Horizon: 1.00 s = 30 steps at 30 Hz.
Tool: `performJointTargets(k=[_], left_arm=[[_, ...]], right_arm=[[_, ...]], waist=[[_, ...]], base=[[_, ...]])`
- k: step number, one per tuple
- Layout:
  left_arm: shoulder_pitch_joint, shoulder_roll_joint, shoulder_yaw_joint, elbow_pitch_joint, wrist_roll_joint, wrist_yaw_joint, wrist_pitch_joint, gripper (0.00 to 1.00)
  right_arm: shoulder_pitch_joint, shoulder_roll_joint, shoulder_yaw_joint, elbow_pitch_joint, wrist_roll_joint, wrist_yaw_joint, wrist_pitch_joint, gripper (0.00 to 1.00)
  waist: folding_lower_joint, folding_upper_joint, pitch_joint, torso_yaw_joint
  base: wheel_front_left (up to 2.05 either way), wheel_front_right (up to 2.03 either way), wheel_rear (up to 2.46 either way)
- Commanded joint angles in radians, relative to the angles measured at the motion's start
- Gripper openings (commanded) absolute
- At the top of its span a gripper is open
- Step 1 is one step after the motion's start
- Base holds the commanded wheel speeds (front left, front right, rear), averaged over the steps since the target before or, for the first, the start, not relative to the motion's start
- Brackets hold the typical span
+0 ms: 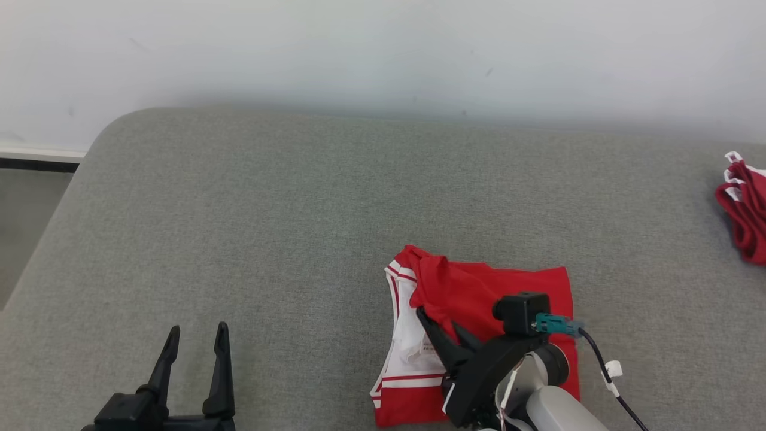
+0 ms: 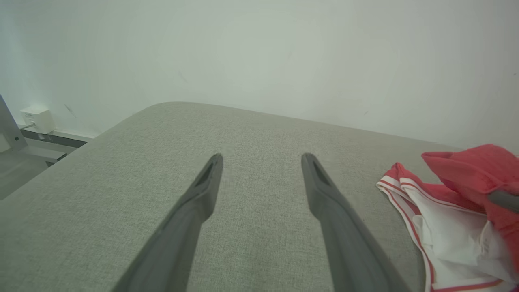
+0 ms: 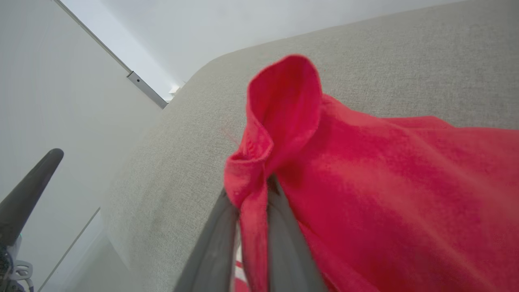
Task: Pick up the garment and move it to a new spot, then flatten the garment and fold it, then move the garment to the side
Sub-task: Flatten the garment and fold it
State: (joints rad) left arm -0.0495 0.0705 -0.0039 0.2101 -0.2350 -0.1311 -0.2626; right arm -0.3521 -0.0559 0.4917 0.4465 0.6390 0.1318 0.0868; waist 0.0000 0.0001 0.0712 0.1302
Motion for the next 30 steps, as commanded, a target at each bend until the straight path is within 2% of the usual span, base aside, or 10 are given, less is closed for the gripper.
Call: performJointTargets(k=[1, 6, 12, 18, 24, 30], left_arm=[[-0.014, 0.004, 0.000, 0.006, -0.004, 0.001, -0.003, 1.00], [-0.005, 0.007, 0.016, 0.004, -0.002, 0.001, -0.003, 1.00], [0.007, 0.012, 0.037, -0.003, -0.005, 0.001, -0.003, 1.00], [0.021, 0.011, 0.051, -0.023, 0.010, 0.001, -0.003, 1.00], [0.045, 0.008, 0.065, -0.051, 0.027, 0.001, -0.003, 1.00], [0.077, 0.005, 0.071, -0.079, 0.044, 0.001, -0.003, 1.00]], right_arm=[[-0.030, 0.004, 0.016, 0.021, -0.013, -0.002, -0.043, 1.00], [-0.058, -0.001, 0.010, 0.035, -0.008, -0.002, -0.127, 1.00], [-0.064, -0.097, -0.055, -0.002, -0.069, -0.002, -0.264, 1.00], [0.014, -0.177, -0.182, -0.047, -0.107, -0.002, -0.318, 1.00], [0.128, -0.178, -0.302, -0.118, -0.138, -0.002, -0.343, 1.00], [0.237, -0.152, -0.353, -0.203, -0.210, -0.002, -0.351, 1.00]], waist=[[0.0000, -0.0001, 0.006, 0.008], [0.0000, -0.0001, -0.002, -0.011], [0.0000, -0.0001, -0.011, -0.039], [0.0000, -0.0001, -0.014, -0.058], [0.0000, -0.0001, -0.022, -0.092], [0.0000, -0.0001, -0.037, -0.124]], base=[[0.00, 0.00, 0.00], [0.00, 0.00, 0.00], [0.00, 0.00, 0.00], [0.00, 0.00, 0.00], [0.00, 0.00, 0.00], [0.00, 0.00, 0.00]])
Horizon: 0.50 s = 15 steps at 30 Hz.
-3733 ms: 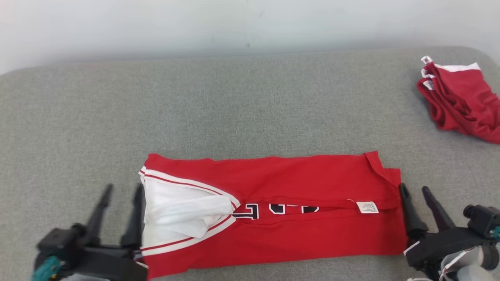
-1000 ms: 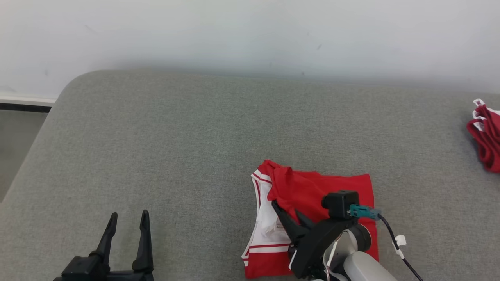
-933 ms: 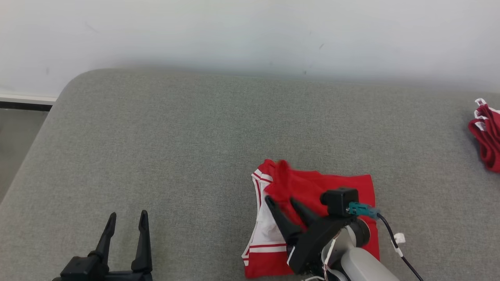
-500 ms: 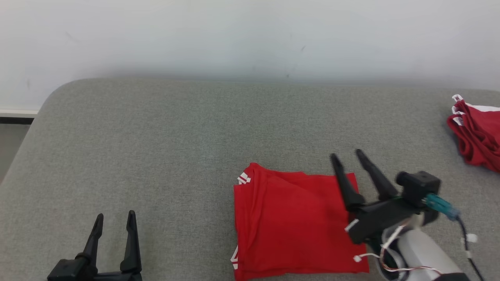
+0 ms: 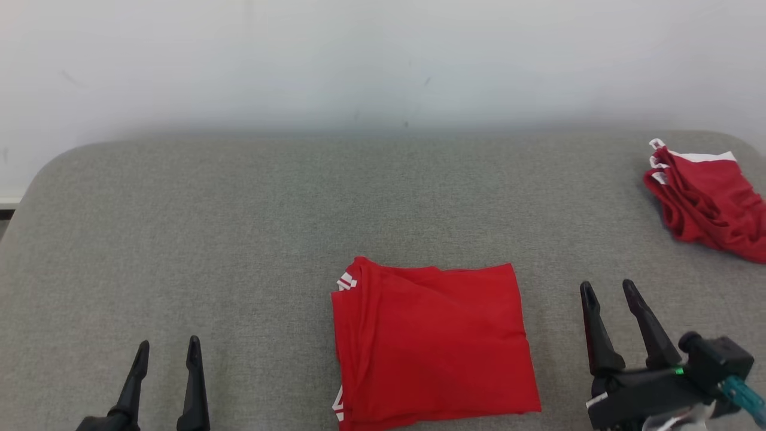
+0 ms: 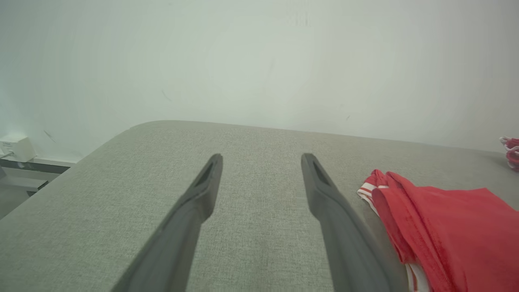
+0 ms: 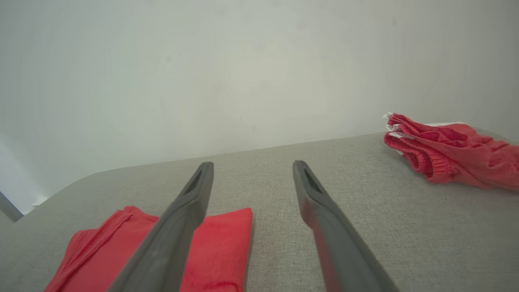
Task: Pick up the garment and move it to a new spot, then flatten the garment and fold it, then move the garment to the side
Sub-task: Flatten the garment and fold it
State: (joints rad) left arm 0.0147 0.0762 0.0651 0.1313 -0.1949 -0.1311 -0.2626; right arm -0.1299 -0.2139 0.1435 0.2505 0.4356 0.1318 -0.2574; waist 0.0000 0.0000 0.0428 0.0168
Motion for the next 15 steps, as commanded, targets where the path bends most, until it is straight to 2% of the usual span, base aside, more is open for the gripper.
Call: performJointTargets(k=[1, 8, 15], left_arm=[[0.015, 0.001, 0.003, -0.001, 0.004, 0.001, -0.003, 1.00], [0.039, 0.010, -0.013, 0.005, 0.029, 0.001, -0.003, 1.00], [0.050, 0.032, -0.036, 0.029, 0.063, 0.004, -0.003, 1.00]], right_arm=[[0.036, 0.021, -0.016, -0.018, -0.012, -0.002, -0.007, 1.00], [0.141, 0.073, -0.069, -0.079, -0.072, -0.002, -0.008, 1.00], [0.212, 0.094, -0.102, -0.115, -0.113, -0.002, -0.007, 1.00]], waist=[[0.0000, 0.0000, -0.013, -0.014], [0.0000, 0.0000, -0.044, -0.029], [0.0000, 0.0000, -0.064, -0.027]], base=[[0.00, 0.00, 0.00], [0.00, 0.00, 0.00], [0.00, 0.00, 0.00]])
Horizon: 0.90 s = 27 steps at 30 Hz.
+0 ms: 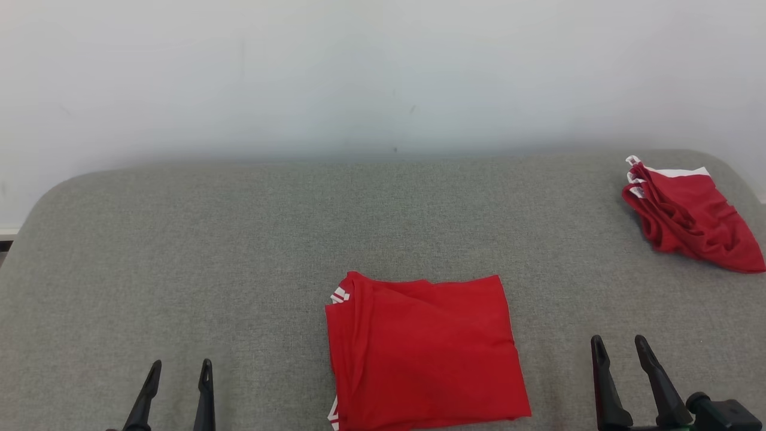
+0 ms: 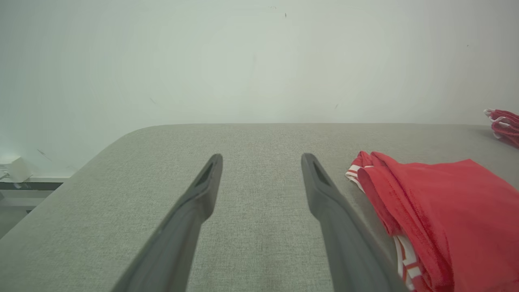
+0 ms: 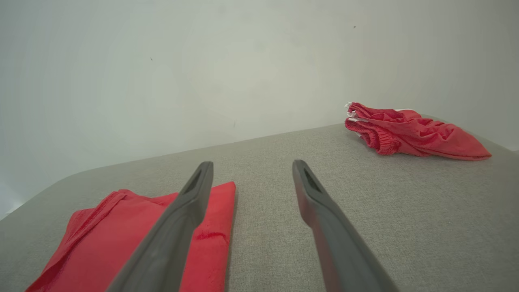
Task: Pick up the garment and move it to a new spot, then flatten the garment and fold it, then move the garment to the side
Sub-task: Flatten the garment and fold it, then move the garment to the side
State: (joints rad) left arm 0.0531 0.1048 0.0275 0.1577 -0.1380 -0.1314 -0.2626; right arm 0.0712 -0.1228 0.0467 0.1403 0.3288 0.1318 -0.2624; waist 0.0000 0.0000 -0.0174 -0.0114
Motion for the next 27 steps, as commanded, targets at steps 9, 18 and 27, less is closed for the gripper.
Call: performJointTargets(k=[9, 18, 27], left_arm=[[0.029, 0.020, 0.009, 0.009, 0.032, 0.019, -0.003, 1.00], [0.028, 0.008, 0.009, 0.001, 0.017, 0.029, -0.003, 1.00], [-0.015, 0.002, -0.009, 0.015, 0.008, 0.020, -0.003, 1.00]], right_arm=[[0.045, 0.007, -0.015, -0.015, -0.028, -0.002, -0.002, 1.00], [-0.039, -0.015, 0.045, 0.054, -0.040, -0.002, 0.043, 1.00], [-0.211, -0.011, 0.084, 0.243, -0.055, -0.002, 0.110, 1.00]], waist=[[0.0000, 0.0000, -0.014, 0.012], [0.0000, 0.0000, -0.003, 0.028], [0.0000, 0.0000, 0.030, 0.089]], base=[[0.00, 0.00, 0.00], [0.00, 0.00, 0.00], [0.00, 0.00, 0.00]])
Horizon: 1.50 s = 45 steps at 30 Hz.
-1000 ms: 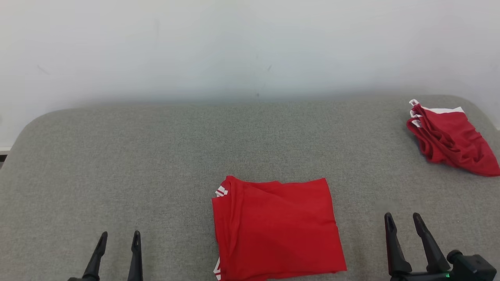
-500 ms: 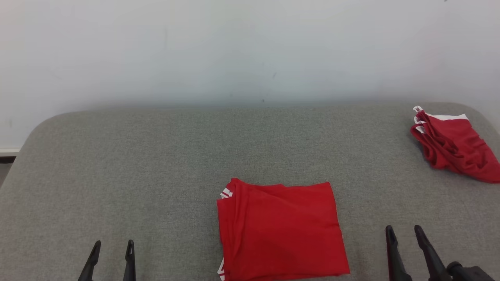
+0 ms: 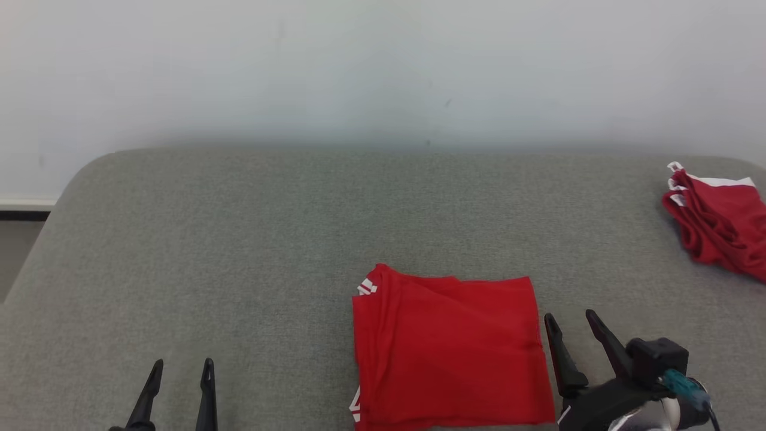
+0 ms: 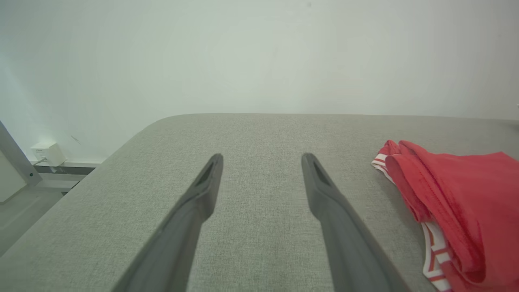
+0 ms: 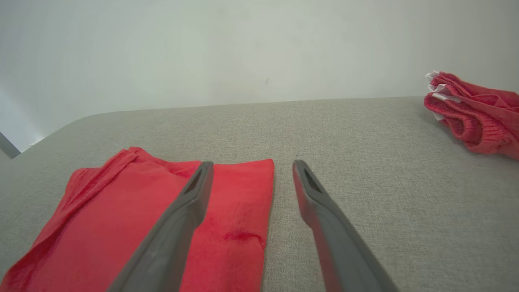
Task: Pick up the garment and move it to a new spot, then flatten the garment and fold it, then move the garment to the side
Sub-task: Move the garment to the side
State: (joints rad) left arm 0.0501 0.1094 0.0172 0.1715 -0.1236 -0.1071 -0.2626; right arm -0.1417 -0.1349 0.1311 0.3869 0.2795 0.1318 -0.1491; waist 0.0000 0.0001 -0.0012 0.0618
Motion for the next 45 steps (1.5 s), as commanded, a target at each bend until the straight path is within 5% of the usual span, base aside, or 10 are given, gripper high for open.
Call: performJointTargets(k=[1, 19, 20, 22, 31, 45], left_arm=[[-0.016, -0.004, -0.002, 0.002, -0.006, -0.005, -0.003, 1.00], [-0.052, -0.015, 0.003, 0.014, -0.005, -0.004, -0.003, 1.00], [-0.054, -0.016, 0.003, 0.015, -0.004, -0.005, -0.003, 1.00], [-0.052, -0.017, 0.004, 0.012, -0.003, -0.004, -0.003, 1.00], [-0.077, -0.022, 0.004, -0.010, -0.014, -0.006, -0.003, 1.00], [-0.193, 0.037, -0.008, -0.083, -0.022, -0.021, -0.003, 1.00]], right_arm=[[-0.016, 0.007, 0.000, 0.019, -0.007, -0.002, -0.001, 1.00], [-0.199, 0.066, -0.015, 0.486, -0.001, -0.002, 0.040, 1.00], [-0.206, 0.071, -0.001, 0.507, 0.007, -0.002, 0.044, 0.45], [-0.221, 0.082, 0.024, 0.526, 0.046, -0.001, 0.044, 0.00], [-0.407, 0.012, 0.135, 0.514, 0.109, -0.001, 0.024, 0.00], [-0.754, -0.279, 0.240, 0.404, 0.157, -0.001, 0.075, 0.00]], waist=[[0.0000, -0.0001, 0.018, 0.022], [0.0000, -0.0001, 0.065, 0.060], [0.0000, -0.0001, 0.066, 0.060], [0.0000, -0.0001, 0.069, 0.058], [0.0000, -0.0001, 0.144, 0.012], [0.0000, -0.0001, 0.386, -0.130]], base=[[0.00, 0.00, 0.00], [0.00, 0.00, 0.00], [0.00, 0.00, 0.00], [0.00, 0.00, 0.00], [0.00, 0.00, 0.00], [0.00, 0.00, 0.00]])
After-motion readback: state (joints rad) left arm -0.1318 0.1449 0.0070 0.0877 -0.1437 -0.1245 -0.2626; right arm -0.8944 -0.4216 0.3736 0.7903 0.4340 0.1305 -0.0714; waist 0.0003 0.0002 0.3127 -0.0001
